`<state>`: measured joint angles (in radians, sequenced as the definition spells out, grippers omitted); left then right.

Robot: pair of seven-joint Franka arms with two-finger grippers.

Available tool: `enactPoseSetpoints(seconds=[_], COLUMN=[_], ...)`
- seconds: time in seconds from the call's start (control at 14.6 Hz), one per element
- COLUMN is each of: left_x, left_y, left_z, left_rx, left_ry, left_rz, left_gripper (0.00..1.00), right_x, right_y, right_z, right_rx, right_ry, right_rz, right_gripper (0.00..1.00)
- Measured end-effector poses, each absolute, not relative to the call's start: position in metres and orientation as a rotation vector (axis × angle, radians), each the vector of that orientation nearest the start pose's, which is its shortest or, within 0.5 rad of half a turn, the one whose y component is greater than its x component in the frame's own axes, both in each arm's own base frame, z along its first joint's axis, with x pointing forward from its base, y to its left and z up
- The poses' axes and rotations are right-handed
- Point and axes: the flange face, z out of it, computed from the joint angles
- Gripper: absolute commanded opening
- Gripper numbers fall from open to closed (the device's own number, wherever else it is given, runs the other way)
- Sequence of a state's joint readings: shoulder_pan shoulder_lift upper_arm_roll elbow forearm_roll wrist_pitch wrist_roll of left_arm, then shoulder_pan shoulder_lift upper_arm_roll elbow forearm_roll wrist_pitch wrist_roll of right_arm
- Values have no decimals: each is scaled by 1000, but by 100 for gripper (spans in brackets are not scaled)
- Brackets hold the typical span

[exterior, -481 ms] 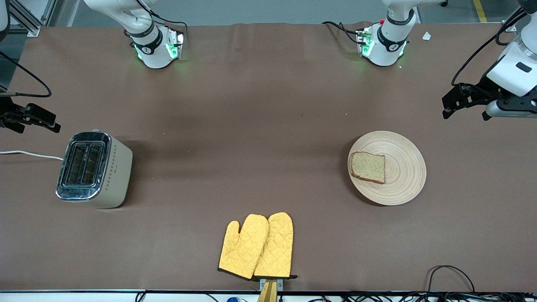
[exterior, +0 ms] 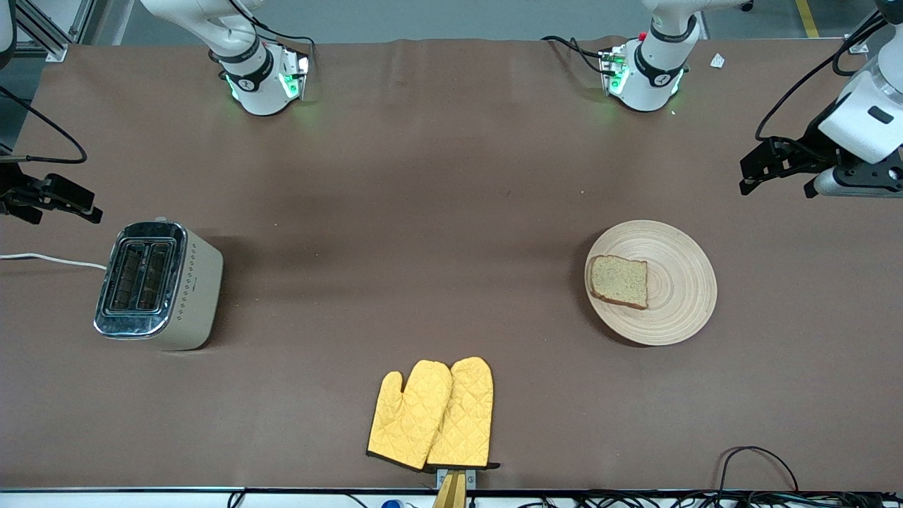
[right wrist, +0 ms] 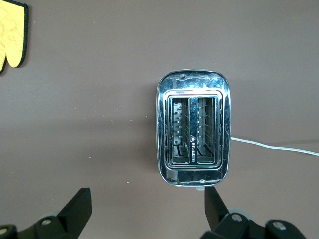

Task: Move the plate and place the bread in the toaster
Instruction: 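Lower the left gripper toward the wooden plate's rim, then grip the plate rim with the left gripper and slide it toward the toaster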

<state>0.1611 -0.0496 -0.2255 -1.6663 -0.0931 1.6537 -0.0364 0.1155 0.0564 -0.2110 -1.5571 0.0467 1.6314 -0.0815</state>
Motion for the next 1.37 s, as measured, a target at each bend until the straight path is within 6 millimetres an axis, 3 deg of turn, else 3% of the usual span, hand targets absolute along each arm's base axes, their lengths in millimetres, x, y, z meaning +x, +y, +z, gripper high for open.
enactPoseSetpoints(seconds=[0.14,0.27,0.41,0.48,0.55,0.69,0.82,1.24,1.3,1.37], left_x=[558,574,582,582,582,589,600,617,617,616], left_y=[8,81,156,190,212,223,211,166,164,163], left_z=[584,528,446,396,349,271,220,153,145,141], left_rx=[-3276,-3387,-3606,-3708,-3785,-3886,-3933,-4024,-4028,-4033], left_ry=[33,86,-18,-81,-111,-129,-112,-32,-24,-20], left_rz=[31,132,226,276,321,420,508,517,521,522], left_gripper=[100,100,100,100,100,100,100,100,87,53], right_x=[575,575,575,575,575,575,574,575,575,575], right_y=[-47,-47,-48,-48,-48,-48,-47,-35,-34,-35], right_z=[605,605,604,604,604,604,603,604,604,604], right_rx=[-3107,-3104,-3103,-3103,-3103,-3102,-3102,-3077,-3075,-3074], right_ry=[26,27,26,26,26,26,25,-2,-3,-2], right_rz=[-35,-34,-27,-25,-25,-22,-14,-19,-20,-20], right_gripper=[100,100,100,100,100,100,100,100,100,100])
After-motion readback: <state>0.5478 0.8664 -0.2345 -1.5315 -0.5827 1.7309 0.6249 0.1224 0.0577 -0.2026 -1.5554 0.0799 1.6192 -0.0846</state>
